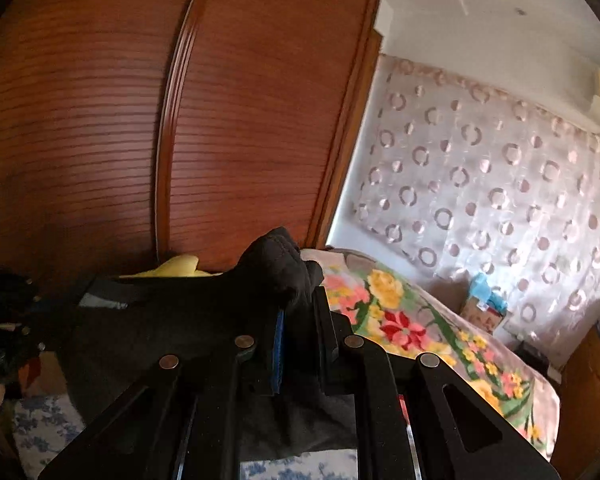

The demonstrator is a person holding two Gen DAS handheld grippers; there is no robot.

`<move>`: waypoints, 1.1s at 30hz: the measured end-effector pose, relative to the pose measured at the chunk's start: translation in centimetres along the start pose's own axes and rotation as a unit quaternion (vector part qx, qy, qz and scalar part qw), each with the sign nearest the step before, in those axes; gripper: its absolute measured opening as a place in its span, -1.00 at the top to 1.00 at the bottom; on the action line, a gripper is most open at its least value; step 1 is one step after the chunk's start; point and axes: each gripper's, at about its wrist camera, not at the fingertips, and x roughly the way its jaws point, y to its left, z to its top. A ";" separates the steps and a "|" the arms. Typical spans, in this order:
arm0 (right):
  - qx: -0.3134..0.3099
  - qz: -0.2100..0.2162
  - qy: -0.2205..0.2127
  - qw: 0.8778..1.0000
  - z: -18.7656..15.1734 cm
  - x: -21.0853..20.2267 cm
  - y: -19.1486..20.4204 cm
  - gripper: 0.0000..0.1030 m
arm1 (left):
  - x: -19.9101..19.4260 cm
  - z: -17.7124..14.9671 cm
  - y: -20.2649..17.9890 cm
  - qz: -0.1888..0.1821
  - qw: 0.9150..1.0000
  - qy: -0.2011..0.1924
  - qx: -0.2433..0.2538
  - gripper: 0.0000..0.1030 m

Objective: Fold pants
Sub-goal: 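Lift the black pants with both tools and carry them toward the jeans stack, then lower the black pants onto the folded jeans stack with both tools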

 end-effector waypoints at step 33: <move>0.026 0.049 0.029 0.998 1.4 5.4 -1.6 0.26 | -0.4 -1.5 1.3 0.038 0.999 -0.003 -0.009 0.44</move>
